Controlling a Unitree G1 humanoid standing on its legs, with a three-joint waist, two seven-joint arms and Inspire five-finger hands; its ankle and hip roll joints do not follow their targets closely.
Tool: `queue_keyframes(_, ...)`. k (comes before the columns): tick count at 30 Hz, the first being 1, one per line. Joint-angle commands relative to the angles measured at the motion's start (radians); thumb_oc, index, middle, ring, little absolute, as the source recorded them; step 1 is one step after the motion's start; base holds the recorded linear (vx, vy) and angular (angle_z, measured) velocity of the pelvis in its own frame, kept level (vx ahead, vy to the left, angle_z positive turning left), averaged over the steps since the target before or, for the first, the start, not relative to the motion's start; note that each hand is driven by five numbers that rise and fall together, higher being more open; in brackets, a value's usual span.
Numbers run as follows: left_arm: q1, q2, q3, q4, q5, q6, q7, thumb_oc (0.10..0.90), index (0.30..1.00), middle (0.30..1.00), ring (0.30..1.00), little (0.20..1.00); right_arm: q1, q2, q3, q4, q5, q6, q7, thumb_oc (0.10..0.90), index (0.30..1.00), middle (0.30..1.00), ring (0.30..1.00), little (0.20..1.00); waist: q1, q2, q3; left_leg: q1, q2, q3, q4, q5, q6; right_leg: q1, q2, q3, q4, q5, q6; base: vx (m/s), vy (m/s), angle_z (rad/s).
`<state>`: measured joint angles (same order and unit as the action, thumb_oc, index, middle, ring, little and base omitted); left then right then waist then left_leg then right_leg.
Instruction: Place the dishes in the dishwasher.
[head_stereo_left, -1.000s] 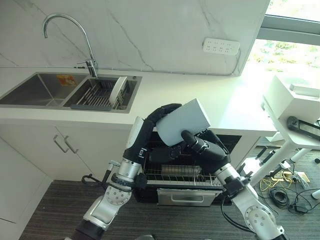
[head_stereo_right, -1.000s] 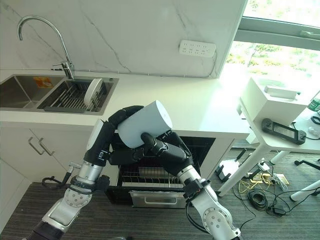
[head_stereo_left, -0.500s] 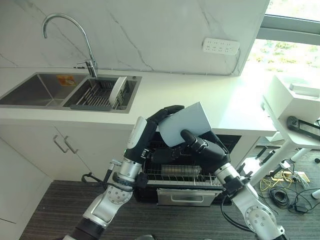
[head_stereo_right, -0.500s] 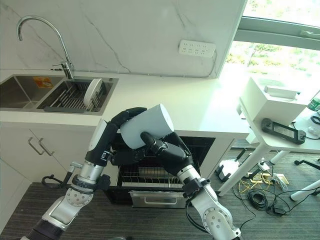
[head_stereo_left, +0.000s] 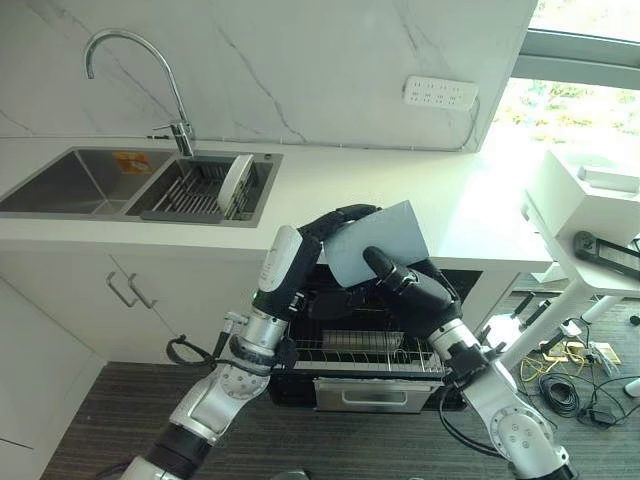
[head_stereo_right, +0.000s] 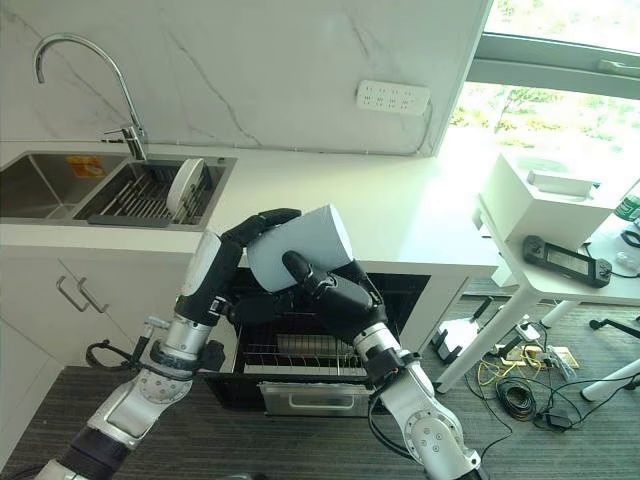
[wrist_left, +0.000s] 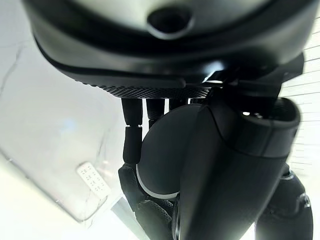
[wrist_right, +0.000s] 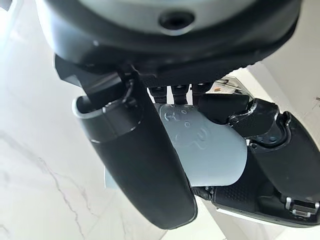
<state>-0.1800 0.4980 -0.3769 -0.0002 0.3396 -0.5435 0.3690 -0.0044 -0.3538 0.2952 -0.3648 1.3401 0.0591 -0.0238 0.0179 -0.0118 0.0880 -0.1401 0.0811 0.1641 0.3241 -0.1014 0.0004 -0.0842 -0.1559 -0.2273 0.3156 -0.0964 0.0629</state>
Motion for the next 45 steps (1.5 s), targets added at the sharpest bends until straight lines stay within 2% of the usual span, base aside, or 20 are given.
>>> queue_keyframes(1,-0.06,0.038,-0.164,-0.063,0.106,-0.1,-0.021,0.4,0.3,0.3,0.3,0.3,-0.261,0.119,-0.089,-0.169,0.069,-0.175,0.038,0.574,0.561,0.561,0.561,0.561,-0.019,0.001,-0.023,0.098,0.036,-0.006,-0.024,-0.193,-0.029,0.027,-0.01,0.001,-0.016,-0.107,0.069,0.0,0.0,0.0)
queue_keyframes(2,-0.06,0.038,-0.165,-0.061,0.108,-0.102,-0.02,0.4,0.3,0.3,0.3,0.3,-0.261,0.119,-0.089,-0.171,0.068,-0.176,0.035,0.4,0.3,0.3,0.3,0.3,-0.019,0.001,-0.023,0.098,0.037,-0.005,-0.024,-0.193,-0.029,0.027,-0.01,0.002,-0.016,-0.106,0.069,0.0,0.0,0.0)
queue_keyframes(20,-0.048,0.032,-0.158,-0.05,0.071,-0.085,-0.006,0.4,0.3,0.3,0.3,0.3,-0.25,0.12,-0.095,-0.172,0.05,-0.194,0.02,0.4,0.3,0.3,0.3,0.3,-0.022,0.001,-0.019,0.099,0.039,0.003,-0.024,-0.192,-0.029,0.025,-0.008,0.003,-0.016,-0.107,0.067,0.0,0.0,0.0)
queue_keyframes(21,-0.045,0.033,-0.155,-0.05,0.062,-0.083,-0.002,0.598,0.596,0.596,0.596,0.596,-0.248,0.119,-0.094,-0.173,0.048,-0.196,0.019,0.4,0.3,0.3,0.3,0.3,-0.022,0.001,-0.018,0.099,0.039,0.003,-0.024,-0.192,-0.03,0.025,-0.009,0.003,-0.016,-0.107,0.067,0.0,0.0,0.0)
queue_keyframes(22,-0.042,0.034,-0.15,-0.049,0.054,-0.081,-0.001,0.731,0.796,0.796,0.796,0.796,-0.247,0.117,-0.095,-0.173,0.047,-0.197,0.019,0.4,0.3,0.3,0.3,0.3,-0.022,0.001,-0.017,0.099,0.039,0.003,-0.024,-0.192,-0.03,0.025,-0.008,0.003,-0.016,-0.107,0.067,0.0,0.0,0.0)
queue_keyframes(23,-0.027,0.029,-0.118,-0.056,0.003,-0.072,0.006,0.8,0.9,0.9,0.9,0.9,-0.238,0.118,-0.101,-0.169,0.035,-0.2,0.018,0.4,0.3,0.3,0.3,0.3,-0.018,0.001,-0.015,0.098,0.038,0.002,-0.024,-0.19,-0.029,0.024,-0.007,0.004,-0.016,-0.106,0.065,0.0,0.0,0.0)
queue_keyframes(29,0.014,0.016,-0.027,-0.085,-0.114,-0.059,0.025,0.8,0.9,0.9,0.9,0.9,-0.213,0.11,-0.124,-0.162,0.032,-0.212,0.017,0.4,0.3,0.3,0.3,0.3,-0.009,-0.001,-0.013,0.098,0.039,-0.003,-0.024,-0.187,-0.03,0.026,-0.009,-0.002,-0.016,-0.106,0.063,0.0,-0.001,-0.01)
queue_keyframes(40,0.092,0.01,0.197,-0.107,-0.154,-0.028,0.116,0.8,0.9,0.9,0.9,0.9,-0.163,0.097,-0.188,-0.163,0.029,-0.218,0.025,0.4,0.3,0.3,0.3,0.3,0.0,0.001,-0.018,0.099,0.037,-0.014,-0.024,-0.184,-0.033,0.031,-0.009,-0.005,-0.016,-0.111,0.052,0.0,0.0,0.0)
queue_keyframes(45,0.116,0.012,0.241,-0.089,-0.144,-0.013,0.139,0.8,0.9,0.9,0.9,0.9,-0.153,0.092,-0.209,-0.16,0.026,-0.221,0.028,0.4,0.3,0.3,0.3,0.3,0.001,-0.002,-0.017,0.099,0.036,-0.014,-0.024,-0.183,-0.034,0.032,-0.01,-0.006,-0.016,-0.113,0.049,0.0,0.0,0.0)
